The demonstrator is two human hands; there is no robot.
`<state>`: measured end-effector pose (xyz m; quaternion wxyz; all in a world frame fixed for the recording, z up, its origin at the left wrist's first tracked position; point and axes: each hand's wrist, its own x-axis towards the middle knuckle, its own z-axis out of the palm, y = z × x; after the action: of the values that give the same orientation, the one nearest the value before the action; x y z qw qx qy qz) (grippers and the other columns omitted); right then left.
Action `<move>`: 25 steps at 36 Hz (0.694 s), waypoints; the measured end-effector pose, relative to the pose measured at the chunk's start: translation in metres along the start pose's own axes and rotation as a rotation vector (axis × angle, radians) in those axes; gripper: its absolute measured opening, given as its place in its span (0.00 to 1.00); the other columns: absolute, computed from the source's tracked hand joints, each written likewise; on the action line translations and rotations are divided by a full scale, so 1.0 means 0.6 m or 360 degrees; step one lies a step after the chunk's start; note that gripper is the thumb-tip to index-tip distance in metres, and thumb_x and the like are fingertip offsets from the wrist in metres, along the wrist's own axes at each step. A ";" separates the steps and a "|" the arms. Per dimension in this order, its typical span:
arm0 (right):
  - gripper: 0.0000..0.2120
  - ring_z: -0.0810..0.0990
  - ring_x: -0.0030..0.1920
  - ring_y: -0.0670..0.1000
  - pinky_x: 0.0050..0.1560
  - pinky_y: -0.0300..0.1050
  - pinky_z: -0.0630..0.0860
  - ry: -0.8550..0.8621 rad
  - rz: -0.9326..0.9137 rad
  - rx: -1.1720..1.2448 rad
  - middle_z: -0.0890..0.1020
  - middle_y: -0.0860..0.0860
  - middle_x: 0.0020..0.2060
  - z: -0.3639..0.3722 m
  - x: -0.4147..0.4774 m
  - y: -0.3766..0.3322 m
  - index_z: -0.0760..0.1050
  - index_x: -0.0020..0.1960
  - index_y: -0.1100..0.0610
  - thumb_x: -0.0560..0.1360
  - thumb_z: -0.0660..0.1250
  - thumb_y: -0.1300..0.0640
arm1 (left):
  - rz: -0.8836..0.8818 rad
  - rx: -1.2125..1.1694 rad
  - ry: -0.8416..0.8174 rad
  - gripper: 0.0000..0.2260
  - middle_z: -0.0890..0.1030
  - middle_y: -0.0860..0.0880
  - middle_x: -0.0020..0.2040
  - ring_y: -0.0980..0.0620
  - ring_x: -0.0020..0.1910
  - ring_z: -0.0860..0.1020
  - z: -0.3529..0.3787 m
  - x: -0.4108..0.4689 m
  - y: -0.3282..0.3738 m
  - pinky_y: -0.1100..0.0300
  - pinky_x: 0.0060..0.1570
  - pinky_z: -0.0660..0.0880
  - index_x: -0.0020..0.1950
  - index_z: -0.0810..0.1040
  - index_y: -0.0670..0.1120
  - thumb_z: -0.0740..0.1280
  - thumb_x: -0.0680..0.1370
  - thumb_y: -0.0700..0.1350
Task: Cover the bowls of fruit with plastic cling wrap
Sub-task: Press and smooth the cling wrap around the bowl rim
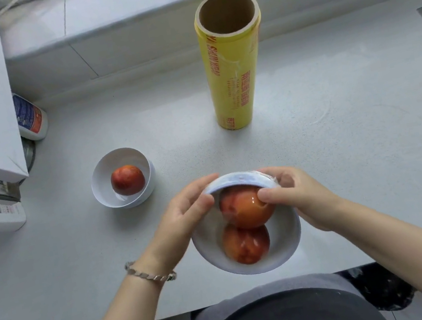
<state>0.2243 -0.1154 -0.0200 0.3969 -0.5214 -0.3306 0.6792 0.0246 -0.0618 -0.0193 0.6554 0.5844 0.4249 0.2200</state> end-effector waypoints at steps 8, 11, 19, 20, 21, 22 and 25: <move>0.28 0.81 0.38 0.46 0.46 0.39 0.76 -0.0145 0.0133 -0.0462 0.83 0.49 0.36 -0.008 0.006 -0.033 0.71 0.52 0.47 0.54 0.73 0.46 | -0.0130 -0.0055 -0.0017 0.36 0.83 0.50 0.47 0.55 0.46 0.80 0.024 0.007 -0.007 0.65 0.46 0.75 0.51 0.80 0.47 0.70 0.55 0.73; 0.29 0.80 0.38 0.49 0.48 0.45 0.76 -0.0122 0.0156 -0.0516 0.83 0.54 0.38 -0.009 0.011 -0.032 0.70 0.51 0.48 0.53 0.73 0.43 | -0.0184 -0.0127 0.0049 0.38 0.84 0.44 0.49 0.52 0.47 0.79 0.034 0.004 -0.017 0.58 0.49 0.75 0.51 0.81 0.44 0.71 0.55 0.72; 0.15 0.82 0.45 0.43 0.51 0.36 0.75 0.0015 0.0094 -0.0505 0.85 0.48 0.45 -0.017 0.011 -0.032 0.81 0.47 0.54 0.65 0.70 0.46 | -0.0135 -0.0174 0.0335 0.39 0.83 0.41 0.50 0.49 0.49 0.80 0.044 -0.013 -0.035 0.58 0.48 0.76 0.53 0.81 0.40 0.72 0.57 0.71; 0.11 0.82 0.46 0.42 0.52 0.35 0.75 0.0025 0.0105 -0.0548 0.85 0.48 0.45 -0.022 0.012 -0.035 0.82 0.46 0.54 0.67 0.70 0.49 | -0.0126 -0.0159 0.0363 0.38 0.84 0.44 0.48 0.51 0.47 0.80 0.044 -0.014 -0.036 0.61 0.46 0.76 0.52 0.81 0.42 0.72 0.56 0.71; 0.07 0.83 0.45 0.42 0.51 0.35 0.75 0.0014 0.0124 -0.0593 0.85 0.48 0.44 -0.026 0.013 -0.038 0.82 0.45 0.54 0.68 0.71 0.52 | -0.0116 -0.0145 0.0380 0.37 0.84 0.46 0.46 0.53 0.46 0.81 0.043 -0.016 -0.036 0.63 0.45 0.75 0.50 0.81 0.43 0.72 0.56 0.71; 0.04 0.82 0.44 0.43 0.51 0.35 0.75 -0.0019 0.0142 -0.0629 0.85 0.48 0.42 -0.028 0.015 -0.041 0.83 0.43 0.54 0.68 0.72 0.55 | -0.0104 -0.0133 0.0382 0.35 0.84 0.48 0.45 0.54 0.46 0.81 0.042 -0.017 -0.036 0.65 0.44 0.75 0.49 0.82 0.44 0.72 0.56 0.71; 0.01 0.79 0.39 0.45 0.49 0.40 0.74 -0.0122 0.0183 -0.0704 0.84 0.51 0.37 -0.028 0.020 -0.045 0.82 0.40 0.54 0.68 0.73 0.58 | -0.0085 -0.0089 0.0356 0.34 0.84 0.47 0.45 0.54 0.45 0.80 0.038 -0.022 -0.037 0.65 0.44 0.75 0.48 0.82 0.45 0.72 0.56 0.70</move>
<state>0.2439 -0.0915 -0.0060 0.2208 -0.5875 -0.4560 0.6310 0.0313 -0.0901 -0.0375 0.6255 0.5262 0.5046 0.2779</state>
